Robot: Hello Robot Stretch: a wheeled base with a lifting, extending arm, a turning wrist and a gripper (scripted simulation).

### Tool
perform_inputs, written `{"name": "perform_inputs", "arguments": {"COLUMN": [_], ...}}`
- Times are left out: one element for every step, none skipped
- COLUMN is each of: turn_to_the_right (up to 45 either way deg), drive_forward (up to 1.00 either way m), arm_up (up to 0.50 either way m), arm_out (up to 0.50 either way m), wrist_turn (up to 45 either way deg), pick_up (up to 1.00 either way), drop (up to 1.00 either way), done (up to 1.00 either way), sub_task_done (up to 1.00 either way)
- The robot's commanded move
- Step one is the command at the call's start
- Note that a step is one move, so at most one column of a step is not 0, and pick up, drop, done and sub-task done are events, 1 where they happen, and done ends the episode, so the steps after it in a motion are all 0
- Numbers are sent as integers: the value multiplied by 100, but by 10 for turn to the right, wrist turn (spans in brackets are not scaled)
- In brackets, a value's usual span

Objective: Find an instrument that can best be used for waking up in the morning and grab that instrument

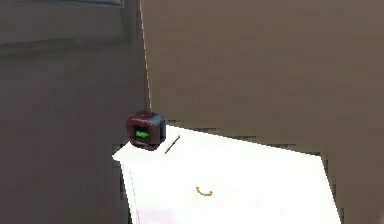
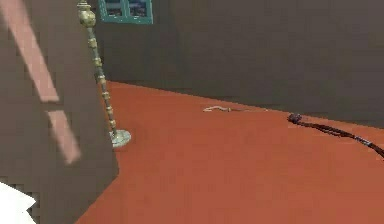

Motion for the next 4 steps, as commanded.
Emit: {"name": "perform_inputs", "arguments": {"turn_to_the_right": [0,-450,-450,-210], "drive_forward": [40,0,0,0], "arm_up": [0,0,0,0], "arm_out": [0,0,0,0], "wrist_turn": [0,0,0,0], "pick_up": [0,0,0,0], "drop": [0,0,0,0], "done": [0,0,0,0], "sub_task_done": [0,0,0,0]}}
